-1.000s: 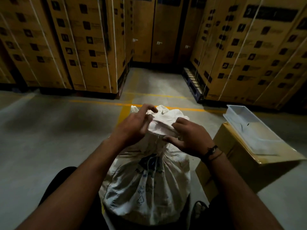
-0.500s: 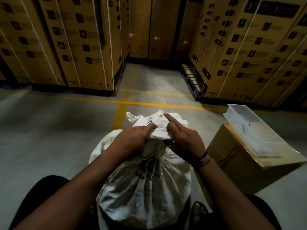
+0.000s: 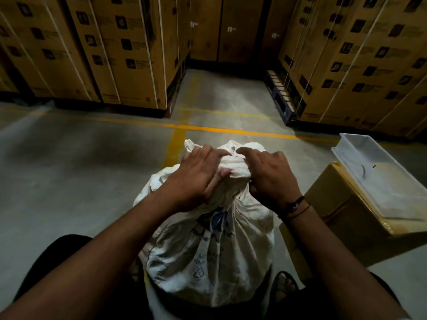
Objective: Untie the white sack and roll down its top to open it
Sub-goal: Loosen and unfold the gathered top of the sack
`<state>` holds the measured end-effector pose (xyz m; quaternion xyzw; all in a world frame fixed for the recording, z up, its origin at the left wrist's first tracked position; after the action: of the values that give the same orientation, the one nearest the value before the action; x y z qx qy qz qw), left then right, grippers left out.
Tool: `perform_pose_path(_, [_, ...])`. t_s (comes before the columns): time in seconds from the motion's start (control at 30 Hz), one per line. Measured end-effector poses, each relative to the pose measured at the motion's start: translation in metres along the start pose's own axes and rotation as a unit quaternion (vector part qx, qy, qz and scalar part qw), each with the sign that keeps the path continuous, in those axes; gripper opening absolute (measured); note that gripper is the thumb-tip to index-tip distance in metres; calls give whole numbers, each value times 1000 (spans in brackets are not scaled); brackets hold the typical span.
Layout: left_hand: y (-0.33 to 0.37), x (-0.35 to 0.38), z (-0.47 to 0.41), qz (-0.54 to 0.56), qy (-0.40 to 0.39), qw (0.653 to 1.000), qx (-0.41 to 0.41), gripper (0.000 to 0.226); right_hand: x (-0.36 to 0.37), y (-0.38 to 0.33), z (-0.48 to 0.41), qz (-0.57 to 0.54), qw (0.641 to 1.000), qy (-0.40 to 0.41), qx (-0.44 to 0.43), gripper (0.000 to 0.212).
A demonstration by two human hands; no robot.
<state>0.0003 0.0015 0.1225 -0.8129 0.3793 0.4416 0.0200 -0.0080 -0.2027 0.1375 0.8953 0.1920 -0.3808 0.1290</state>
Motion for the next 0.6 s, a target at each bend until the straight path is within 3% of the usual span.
perform_pose_path(0.17, [-27, -7, -1, -56, 81, 994, 53, 23, 6, 10, 14, -116, 987, -111, 5, 73])
perform_pose_path(0.27, [-26, -8, -1, -80, 95, 984, 131, 18, 12, 16, 16, -201, 966, -140, 80, 85])
perform_pose_path(0.33, [-22, -7, -3, -90, 104, 979, 147, 19, 13, 16, 11, -177, 966, -134, 130, 96])
perform_pose_path(0.5, [-19, -11, -7, -104, 95, 989, 56, 23, 12, -11, 6, -18, 994, -58, 93, 57])
perform_pose_path(0.6, [-21, -8, -8, -86, 105, 991, 19, 36, 21, -13, 3, 0, 997, -24, 79, 57])
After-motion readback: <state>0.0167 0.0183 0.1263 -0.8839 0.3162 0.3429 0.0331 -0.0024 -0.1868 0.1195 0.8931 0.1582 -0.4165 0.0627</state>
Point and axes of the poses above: each hand's wrist, its own z-axis away from the middle knuckle, its own x-axis out of the palm, y = z × x, the point moved 1 cm from there along -z, towards the middle knuckle, and after that the axes turned 15 degrees about y, right-handed, at the moved point
